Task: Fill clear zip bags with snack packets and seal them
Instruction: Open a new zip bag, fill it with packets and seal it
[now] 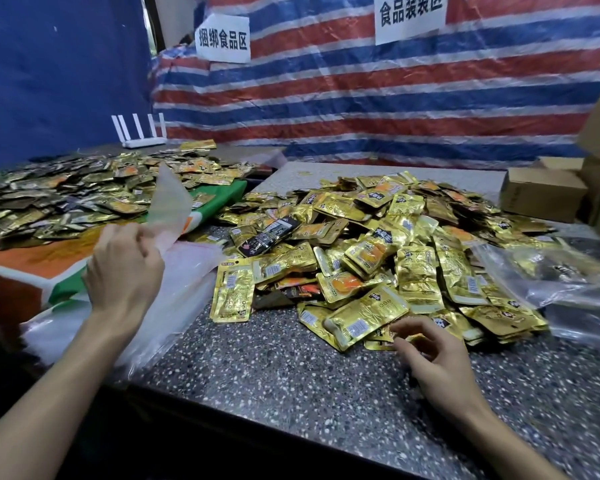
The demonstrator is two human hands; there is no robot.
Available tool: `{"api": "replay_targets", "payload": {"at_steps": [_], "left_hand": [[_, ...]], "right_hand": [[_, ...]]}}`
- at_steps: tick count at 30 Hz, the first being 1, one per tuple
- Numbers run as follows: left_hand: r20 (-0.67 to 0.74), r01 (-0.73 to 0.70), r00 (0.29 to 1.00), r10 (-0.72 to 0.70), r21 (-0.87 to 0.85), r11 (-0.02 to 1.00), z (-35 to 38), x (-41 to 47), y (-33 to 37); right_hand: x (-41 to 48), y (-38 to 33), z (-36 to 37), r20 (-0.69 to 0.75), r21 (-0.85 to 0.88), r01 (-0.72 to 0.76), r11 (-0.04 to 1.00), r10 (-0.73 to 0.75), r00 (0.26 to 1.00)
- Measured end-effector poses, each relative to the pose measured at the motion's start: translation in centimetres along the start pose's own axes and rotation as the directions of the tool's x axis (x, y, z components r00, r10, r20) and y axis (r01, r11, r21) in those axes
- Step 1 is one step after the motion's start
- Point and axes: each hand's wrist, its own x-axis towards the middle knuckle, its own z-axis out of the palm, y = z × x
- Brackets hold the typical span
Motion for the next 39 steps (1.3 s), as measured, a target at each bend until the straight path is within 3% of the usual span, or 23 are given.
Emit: {"api": "replay_targets", "payload": {"at_steps": [3,6,8,11,13,14,17,20,23,25,27,29,32,34,37,39], "left_hand": [[0.004,-0.212,0.977,0.214,-0.135,0.968,-1.3,-2.0,2.6],[-0.026,-0.455,0.882,0.471,-0.307,0.836,-2.5,-5.7,5.8],[-0.065,-0.623,0.759,0.648,-0.359,0.695,-2.6,-8.5,7.6],[-0.076,-0.836,0.465,0.882,-0.366,0.410,-1.2,-12.5,9.0],[-0.018,-0.878,0.299,0.954,-0.396,0.268,-0.1,-14.5,9.3],[0.014,-0.870,0.262,0.965,-0.429,0.243,0.3,-15.3,9.2],[0.120,-0.772,0.277,0.953,-0.563,0.295,0.6,-16.9,8.7],[0.236,-0.560,0.389,0.891,-0.707,0.432,0.0,-17.7,8.3],[0.436,-0.043,0.514,0.738,-0.847,0.530,-1.1,-18.1,8.8],[0.608,0.308,0.591,0.530,-0.777,0.548,-1.7,-18.0,9.6],[0.715,0.507,0.626,0.311,-0.676,0.534,-1.7,-17.7,10.4],[0.748,0.582,0.644,0.164,-0.617,0.530,-1.4,-17.2,10.9],[0.717,0.474,0.690,0.100,-0.552,0.686,-0.6,-16.6,10.9],[0.758,0.422,0.626,0.186,-0.530,0.736,-0.4,-16.3,10.8],[0.828,0.443,0.364,0.426,-0.556,0.703,-1.0,-16.0,11.4],[0.835,0.463,0.340,0.433,-0.549,0.696,-1.2,-16.0,11.8]], "right_hand": [[-0.1,-1.4,0.0,0.000,0.032,0.041,0.999,-0.041,0.999],[-0.3,-3.5,0.1,0.090,0.154,0.020,0.988,-0.034,0.995],[-0.2,-4.8,0.5,0.233,0.294,-0.140,0.945,0.072,0.970],[-0.3,-6.3,1.5,0.446,0.352,-0.464,0.813,0.290,0.847],[-0.6,-6.3,1.9,0.474,0.339,-0.527,0.779,0.342,0.811],[-0.9,-6.1,2.0,0.464,0.338,-0.513,0.789,0.335,0.820],[-1.8,-5.9,1.7,0.390,0.356,-0.447,0.821,0.304,0.869],[-2.5,-5.5,1.1,0.346,0.346,-0.383,0.857,0.263,0.901],[-3.3,-5.3,1.1,0.295,0.274,-0.287,0.918,0.204,0.933],[-3.8,-5.4,1.2,0.281,0.239,-0.243,0.940,0.172,0.944],[-4.5,-5.4,1.3,0.316,0.217,-0.196,0.956,0.121,0.941],[-5.1,-5.3,1.3,0.335,0.206,-0.163,0.965,0.087,0.938],[-5.8,-5.4,0.9,0.324,0.193,-0.139,0.971,0.070,0.943],[-6.1,-5.5,0.6,0.313,0.134,-0.092,0.987,0.046,0.949],[-6.3,-5.8,0.0,0.369,-0.066,0.102,0.993,-0.071,0.927],[-6.5,-6.1,-0.3,0.403,-0.122,0.165,0.979,-0.103,0.909]]}}
